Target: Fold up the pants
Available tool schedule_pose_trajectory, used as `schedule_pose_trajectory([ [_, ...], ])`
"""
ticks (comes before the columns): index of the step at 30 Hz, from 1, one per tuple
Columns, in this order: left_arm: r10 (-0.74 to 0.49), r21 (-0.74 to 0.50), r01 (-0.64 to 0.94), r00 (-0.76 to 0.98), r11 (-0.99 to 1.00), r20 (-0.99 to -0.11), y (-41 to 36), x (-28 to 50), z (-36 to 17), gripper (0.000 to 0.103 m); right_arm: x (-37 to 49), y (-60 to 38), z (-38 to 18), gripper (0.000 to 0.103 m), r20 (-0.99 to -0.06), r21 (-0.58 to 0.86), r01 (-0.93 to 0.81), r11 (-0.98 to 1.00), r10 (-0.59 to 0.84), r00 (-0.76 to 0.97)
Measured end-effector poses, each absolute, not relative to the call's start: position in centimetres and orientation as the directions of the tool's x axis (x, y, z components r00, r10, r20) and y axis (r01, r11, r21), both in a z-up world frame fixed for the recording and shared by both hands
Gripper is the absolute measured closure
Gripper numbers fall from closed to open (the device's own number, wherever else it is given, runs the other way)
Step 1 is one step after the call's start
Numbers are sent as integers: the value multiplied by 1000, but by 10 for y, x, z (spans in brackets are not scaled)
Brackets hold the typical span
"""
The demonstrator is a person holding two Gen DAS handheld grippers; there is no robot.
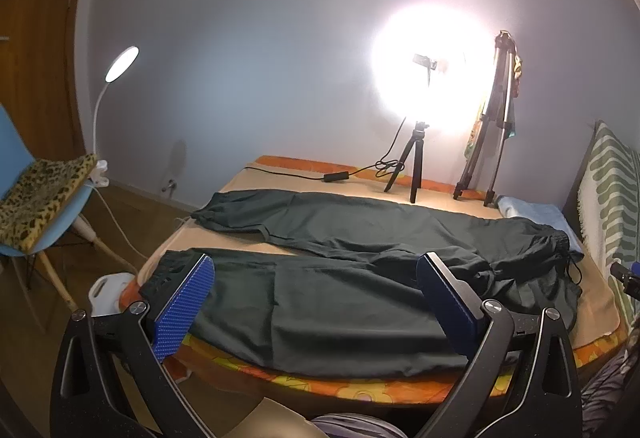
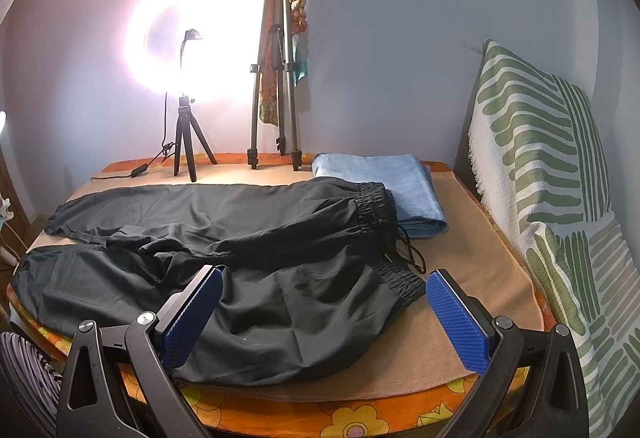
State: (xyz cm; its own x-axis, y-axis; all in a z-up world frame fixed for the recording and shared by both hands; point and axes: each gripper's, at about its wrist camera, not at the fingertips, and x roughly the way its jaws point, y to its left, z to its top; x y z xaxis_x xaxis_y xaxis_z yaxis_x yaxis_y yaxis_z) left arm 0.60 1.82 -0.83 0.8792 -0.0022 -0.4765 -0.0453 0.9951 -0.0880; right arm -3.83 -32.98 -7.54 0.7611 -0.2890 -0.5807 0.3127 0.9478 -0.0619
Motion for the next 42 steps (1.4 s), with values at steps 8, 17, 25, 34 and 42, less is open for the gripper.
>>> schedule_pose_trajectory([
  [8,43,-65,-86,872,994,-488,30,13,-12,2,-28,-324,-81,0,-591,-79,281,956,-272,759],
  [17,139,-10,-170,835,985,-533,66,31,-25,2,-7,-309,-92,0,-616,-124,123,985,-174,768],
  [25,239,18,-287,758,958,-607,127,52,-61,3,16,-280,-120,6,-681,-121,-132,984,15,732],
  [34,227,-11,-335,661,942,-715,177,76,-114,26,28,-242,-162,16,-782,-138,-449,883,181,596],
  [42,183,-99,-387,628,917,-756,211,86,-145,38,30,-194,-195,24,-852,-179,-636,750,204,481],
])
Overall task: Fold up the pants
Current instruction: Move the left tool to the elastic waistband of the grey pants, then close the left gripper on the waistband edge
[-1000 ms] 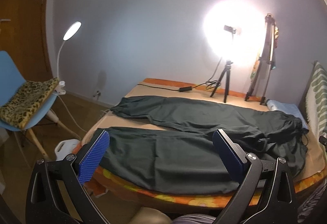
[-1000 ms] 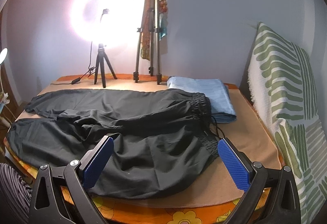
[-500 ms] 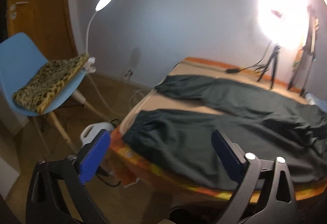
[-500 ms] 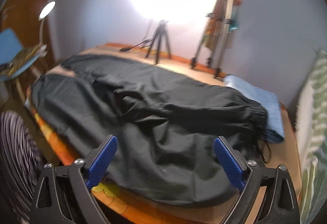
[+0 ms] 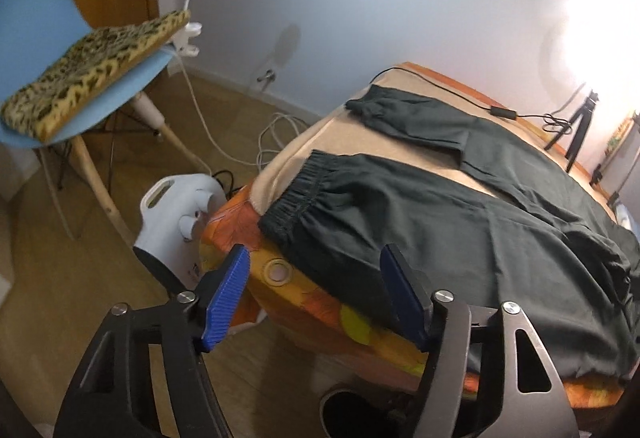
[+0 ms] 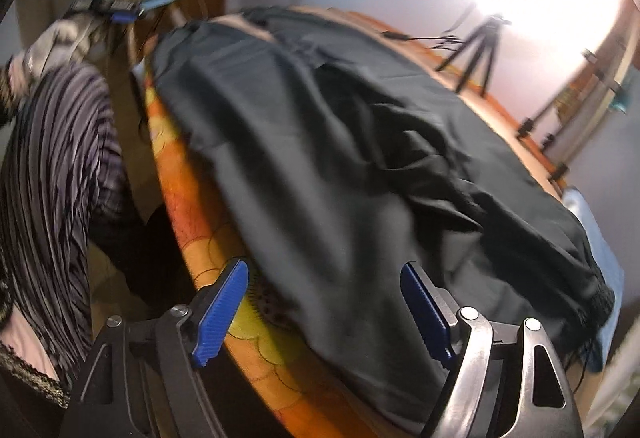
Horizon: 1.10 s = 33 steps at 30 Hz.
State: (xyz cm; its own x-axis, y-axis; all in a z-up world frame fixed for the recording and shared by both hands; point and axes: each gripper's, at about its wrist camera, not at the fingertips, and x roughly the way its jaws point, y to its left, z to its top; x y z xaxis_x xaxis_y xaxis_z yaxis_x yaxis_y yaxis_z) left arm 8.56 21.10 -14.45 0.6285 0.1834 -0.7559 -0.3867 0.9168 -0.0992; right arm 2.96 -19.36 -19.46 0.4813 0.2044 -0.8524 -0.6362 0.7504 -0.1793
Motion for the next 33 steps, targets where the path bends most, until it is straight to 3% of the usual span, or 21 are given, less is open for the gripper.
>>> schedule_pose_trajectory([
  [3,192,-100,-403,622,910,-759,222,87,-151,40,33,-182,-208,29,-870,-181,-666,724,199,452],
  [15,157,-171,-443,612,880,-775,248,112,-175,40,50,-168,-229,33,-896,-173,-675,717,170,410],
  [24,117,-217,-447,608,868,-786,243,122,-192,66,54,-161,-236,33,-902,-178,-689,703,163,400],
  [28,113,-238,-463,611,854,-784,244,124,-195,85,52,-160,-236,34,-901,-179,-688,703,164,402],
  [29,109,-244,-463,613,852,-782,245,124,-195,93,51,-160,-236,35,-901,-179,-689,703,164,402],
  [33,97,-265,-458,627,849,-773,244,126,-195,99,50,-157,-236,48,-902,-186,-696,694,161,402],
])
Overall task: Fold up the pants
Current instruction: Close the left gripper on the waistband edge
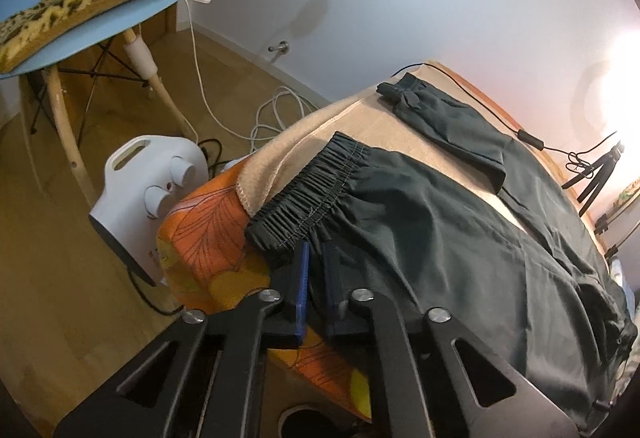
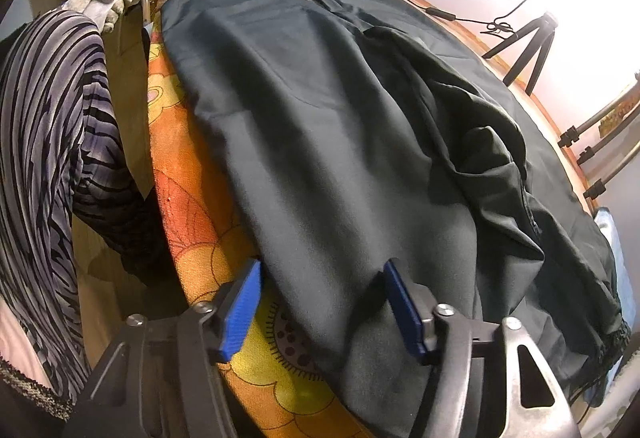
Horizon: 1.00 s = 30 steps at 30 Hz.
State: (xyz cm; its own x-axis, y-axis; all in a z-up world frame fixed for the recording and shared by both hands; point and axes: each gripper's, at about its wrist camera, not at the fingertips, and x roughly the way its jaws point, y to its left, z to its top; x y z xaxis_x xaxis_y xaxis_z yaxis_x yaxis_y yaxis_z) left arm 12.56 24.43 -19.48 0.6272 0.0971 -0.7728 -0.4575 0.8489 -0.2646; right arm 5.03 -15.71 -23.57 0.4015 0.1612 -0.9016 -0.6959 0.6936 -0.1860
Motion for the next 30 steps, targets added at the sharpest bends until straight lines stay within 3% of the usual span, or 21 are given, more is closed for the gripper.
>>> schedule_pose_trajectory([
  [6,100,-330,-460,692,825,-715,251,116,-176,102,47,-156,-227,78,-888,-225,-699,679,153,435],
  [11,120,-328,-460,710,825,-694,260,109,-168,102,52,-161,-213,86,-878,-209,-682,700,172,446],
  [13,101,-346,-469,699,812,-708,266,109,-175,101,55,-160,-213,86,-876,-225,-674,703,157,456],
  [15,100,-347,-484,684,804,-722,271,111,-182,91,55,-159,-213,86,-878,-220,-677,702,160,451],
  [19,116,-307,-486,663,818,-740,269,115,-191,58,52,-154,-215,86,-879,-227,-687,690,158,449],
  [28,185,-159,-458,619,874,-763,256,133,-208,57,52,-155,-220,85,-887,-230,-690,686,144,439],
  [30,188,-155,-450,627,880,-756,253,132,-208,67,52,-155,-221,85,-889,-231,-690,686,140,437],
])
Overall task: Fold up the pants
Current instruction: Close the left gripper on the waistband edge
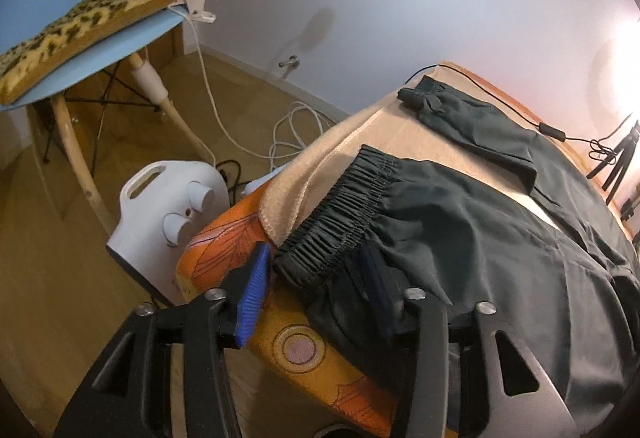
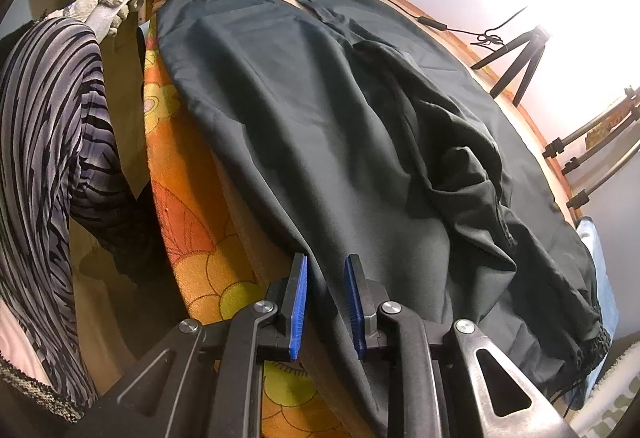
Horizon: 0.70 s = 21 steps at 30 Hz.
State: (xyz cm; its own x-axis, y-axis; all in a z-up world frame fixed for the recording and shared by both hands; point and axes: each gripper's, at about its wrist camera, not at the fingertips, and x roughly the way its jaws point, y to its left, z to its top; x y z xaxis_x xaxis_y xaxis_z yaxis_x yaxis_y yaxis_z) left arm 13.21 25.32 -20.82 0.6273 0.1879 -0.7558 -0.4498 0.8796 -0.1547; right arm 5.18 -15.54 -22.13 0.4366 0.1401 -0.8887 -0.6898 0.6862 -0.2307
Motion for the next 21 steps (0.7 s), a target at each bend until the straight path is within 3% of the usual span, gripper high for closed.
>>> schedule_pose_trajectory([
  [3,208,-143,-457,633,878,-746,251,130,-207,78,54,-154,-223,85,-891,-232,-689,687,135,435],
  [5,228,-148,-474,645,868,-730,251,125,-201,95,56,-153,-225,85,-891,-236,-687,687,130,435],
  [13,195,-181,-435,687,882,-700,249,117,-182,96,58,-152,-222,88,-880,-251,-668,701,122,459],
  [17,166,-273,-457,713,846,-681,259,117,-173,96,59,-154,-215,98,-860,-290,-644,708,102,499],
  [21,165,-306,-452,744,838,-648,264,120,-154,96,64,-159,-194,102,-829,-304,-608,733,110,548],
])
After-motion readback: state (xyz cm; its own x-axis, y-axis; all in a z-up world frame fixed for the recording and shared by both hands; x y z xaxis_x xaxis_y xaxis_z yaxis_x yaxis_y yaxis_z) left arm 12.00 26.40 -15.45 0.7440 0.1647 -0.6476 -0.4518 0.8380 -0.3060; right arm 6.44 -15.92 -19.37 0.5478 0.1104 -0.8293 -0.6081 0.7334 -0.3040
